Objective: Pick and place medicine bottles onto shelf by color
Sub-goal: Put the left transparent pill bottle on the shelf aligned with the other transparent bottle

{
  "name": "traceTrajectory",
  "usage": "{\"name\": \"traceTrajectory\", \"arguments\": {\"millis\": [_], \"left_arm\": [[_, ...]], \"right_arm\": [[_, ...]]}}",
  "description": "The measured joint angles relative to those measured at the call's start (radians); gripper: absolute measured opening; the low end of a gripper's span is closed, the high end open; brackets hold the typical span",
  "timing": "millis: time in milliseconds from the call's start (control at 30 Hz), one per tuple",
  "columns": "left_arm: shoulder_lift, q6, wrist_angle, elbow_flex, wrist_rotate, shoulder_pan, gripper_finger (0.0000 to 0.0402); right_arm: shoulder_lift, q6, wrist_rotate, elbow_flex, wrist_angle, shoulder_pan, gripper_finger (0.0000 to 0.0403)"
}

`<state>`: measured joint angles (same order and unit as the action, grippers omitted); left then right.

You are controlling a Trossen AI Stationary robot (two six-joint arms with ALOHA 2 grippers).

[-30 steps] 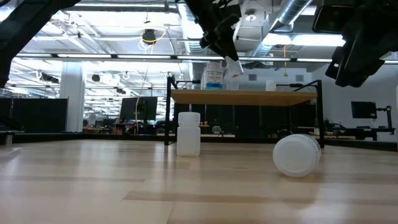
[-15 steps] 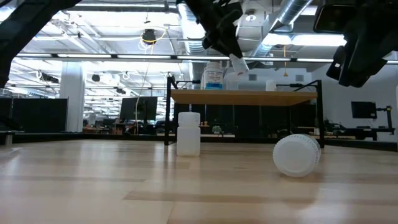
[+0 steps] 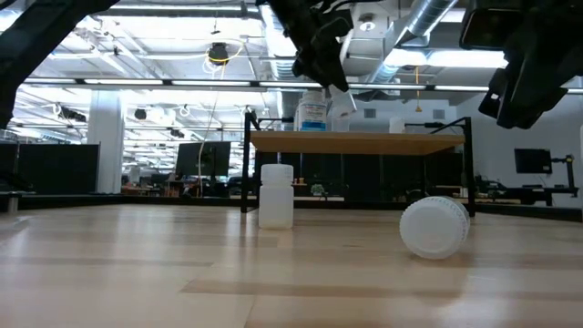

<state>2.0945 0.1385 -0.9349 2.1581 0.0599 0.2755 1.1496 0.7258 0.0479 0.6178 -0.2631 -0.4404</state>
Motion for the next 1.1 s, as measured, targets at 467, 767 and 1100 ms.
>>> {"name": "traceTrajectory", "arguments": {"millis": [467, 767, 1100], "left_arm": [[0.04, 0.066, 0.037, 0.024, 0.042, -0.002, 0.0105], [0.04, 0.065, 0.016, 0.024, 0.052, 0.002, 0.0133], [0.04, 0.071, 0.017, 0.024, 0.059, 0.015, 0.0139]], "right_arm": [[0.0, 0.0, 0.0, 0.0, -0.026, 0.0, 0.0131], [0.0, 0.0, 0.0, 0.0, -0.048, 0.0, 0.0131], [0.0, 0.0, 0.0, 0.0, -0.048, 0.0, 0.0131]]}}
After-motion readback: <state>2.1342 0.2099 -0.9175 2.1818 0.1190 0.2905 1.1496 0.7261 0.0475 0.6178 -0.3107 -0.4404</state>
